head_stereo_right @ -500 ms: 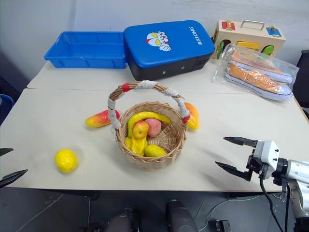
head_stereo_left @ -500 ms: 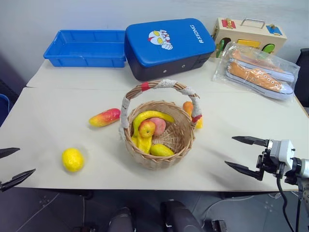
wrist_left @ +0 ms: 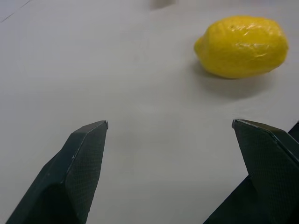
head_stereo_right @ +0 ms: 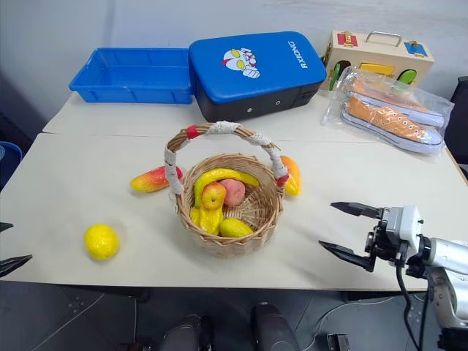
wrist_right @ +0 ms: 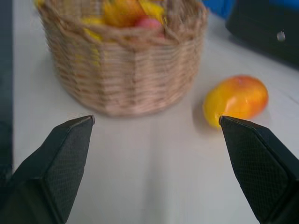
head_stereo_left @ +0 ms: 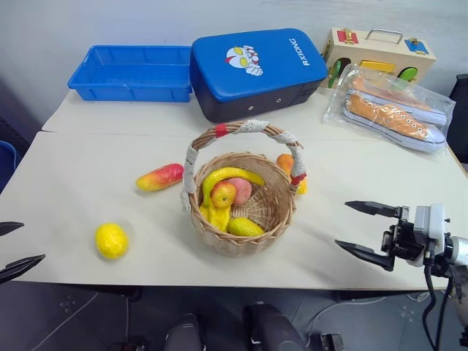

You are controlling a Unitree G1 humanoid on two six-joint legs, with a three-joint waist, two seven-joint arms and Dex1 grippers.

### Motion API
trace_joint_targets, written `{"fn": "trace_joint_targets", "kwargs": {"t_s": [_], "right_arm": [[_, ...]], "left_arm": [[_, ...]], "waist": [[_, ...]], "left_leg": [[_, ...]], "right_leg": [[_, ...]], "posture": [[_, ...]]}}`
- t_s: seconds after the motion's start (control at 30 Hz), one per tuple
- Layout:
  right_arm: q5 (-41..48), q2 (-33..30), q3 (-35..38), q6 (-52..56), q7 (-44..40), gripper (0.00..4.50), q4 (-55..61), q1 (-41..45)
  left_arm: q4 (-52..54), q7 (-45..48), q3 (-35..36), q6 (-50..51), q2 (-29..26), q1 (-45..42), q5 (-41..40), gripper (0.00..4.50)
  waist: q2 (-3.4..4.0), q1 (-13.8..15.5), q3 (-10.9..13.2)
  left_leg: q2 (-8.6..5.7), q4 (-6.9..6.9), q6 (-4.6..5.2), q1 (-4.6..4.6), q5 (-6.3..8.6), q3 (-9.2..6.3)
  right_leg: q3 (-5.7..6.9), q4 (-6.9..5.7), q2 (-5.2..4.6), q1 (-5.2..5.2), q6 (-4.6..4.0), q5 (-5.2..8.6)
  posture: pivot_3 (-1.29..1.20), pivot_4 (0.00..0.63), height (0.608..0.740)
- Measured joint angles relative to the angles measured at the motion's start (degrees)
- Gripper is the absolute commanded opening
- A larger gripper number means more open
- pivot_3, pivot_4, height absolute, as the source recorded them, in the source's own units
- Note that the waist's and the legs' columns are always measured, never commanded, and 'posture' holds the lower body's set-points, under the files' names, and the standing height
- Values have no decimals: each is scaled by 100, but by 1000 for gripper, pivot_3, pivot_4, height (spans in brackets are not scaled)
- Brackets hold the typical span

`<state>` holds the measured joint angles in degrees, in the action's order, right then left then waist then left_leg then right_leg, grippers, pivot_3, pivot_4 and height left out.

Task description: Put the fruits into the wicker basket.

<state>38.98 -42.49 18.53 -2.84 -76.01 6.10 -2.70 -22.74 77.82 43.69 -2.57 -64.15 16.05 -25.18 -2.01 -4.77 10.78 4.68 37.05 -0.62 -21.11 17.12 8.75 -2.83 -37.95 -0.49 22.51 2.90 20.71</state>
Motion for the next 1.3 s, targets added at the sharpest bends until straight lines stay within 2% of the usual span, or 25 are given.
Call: {"fn": "trace_joint_targets", "kwargs": {"t_s": [0.13, 0.23, 0.3, 0.33, 0.5, 0.67, 0.7, 0.77, 0.9, 1.07, 1.17, 1.3], "right_arm": [[713, -29, 7, 536, -26, 4451, 1019, -83], [854, -91, -7, 589, -201, 4451, 1535, 4], [881, -96, -30, 672, -250, 4451, 1622, 32], [881, -96, -39, 687, -249, 4451, 1624, 38], [872, -93, -295, 867, -239, 4451, 1672, 281], [827, -1, -376, 941, -70, 4451, 1715, 412], [815, 8, -393, 943, -52, 4487, 1724, 406], [794, 22, -397, 943, -4, 4500, 1735, 398], [828, 93, -394, 987, 206, 4500, 1847, 388], [1003, 122, -395, 1149, 424, 4500, 2149, 428], [1067, 138, -395, 1172, 456, 4500, 2244, 449], [1052, 138, -369, 1167, 500, 4500, 2270, 442]], "left_arm": [[866, 577, -282, 529, -250, -268, -320, 4500], [1768, 812, -821, 468, -409, -518, -360, 4500], [1942, 814, -1282, 238, -397, -742, -222, 4500], [1960, 814, -1431, 160, -383, -819, -154, 4500], [1386, 814, -3205, -605, -156, -2222, 790, 4500], [762, 813, -3922, -1400, -116, -2983, 1455, 4500], [632, 812, -4010, -1532, -114, -3053, 1527, 4304], [359, 801, -4127, -1826, -111, -3151, 1627, 3939], [-266, 759, -4181, -2388, -53, -3279, 1642, 2886], [-483, 723, -4089, -2608, 1, -3220, 1465, 2807], [71, 812, -3880, -1847, -2, -2819, 876, 2807], [2040, 623, -3310, 123, -192, -2537, -594, 2807]], "waist": [[-2, 5, -1], [0, 27, -1], [0, 28, -1], [1, 16, 0], [7, 9, 3], [7, -4, 2], [7, -12, 2], [8, -28, 2], [20, -45, -5], [28, -47, -10], [26, -29, -9], [-13, 50, 1]], "left_leg": [[0, 6, 0, -5, 0, -8], [-3, 4, 0, -4, 0, -11], [-2, 1, 0, -4, 0, -12], [-2, 1, 0, -5, 0, -12], [-3, 9, 0, -5, -5, -8], [-1, 11, -14, -7, -13, 4], [-1, 12, -14, -4, -13, 8], [2, 11, -14, 1, -13, 16], [4, 12, -13, 10, -13, 23], [5, 10, -8, 26, -13, 24], [6, 13, -8, 11, -13, 21], [4, 42, -26, -22, -23, -14]], "right_leg": [[6, 0, -3, -4, 0, 0], [9, 7, -4, -10, 0, 0], [9, 7, 2, -6, 0, 0], [8, 6, 3, -5, 0, 0], [2, -2, 8, -1, 0, 0], [-9, -1, 10, 5, 1, 1], [-12, -2, 9, 5, 2, 1], [-20, -5, 12, 6, 2, 1], [-28, -19, 14, 7, 2, 1], [-31, -49, 14, 7, 2, 2], [-26, -49, 12, 16, 3, 2], [-6, -54, 5, 19, 9, 5]], "posture": [[0, 150, 740], [0, 150, 740], [0, 150, 740], [0, 150, 740], [0, 150, 740], [0, 150, 740], [0, 150, 740], [0, 150, 740], [0, 150, 740], [0, 150, 740], [0, 150, 740], [0, 150, 740]]}}
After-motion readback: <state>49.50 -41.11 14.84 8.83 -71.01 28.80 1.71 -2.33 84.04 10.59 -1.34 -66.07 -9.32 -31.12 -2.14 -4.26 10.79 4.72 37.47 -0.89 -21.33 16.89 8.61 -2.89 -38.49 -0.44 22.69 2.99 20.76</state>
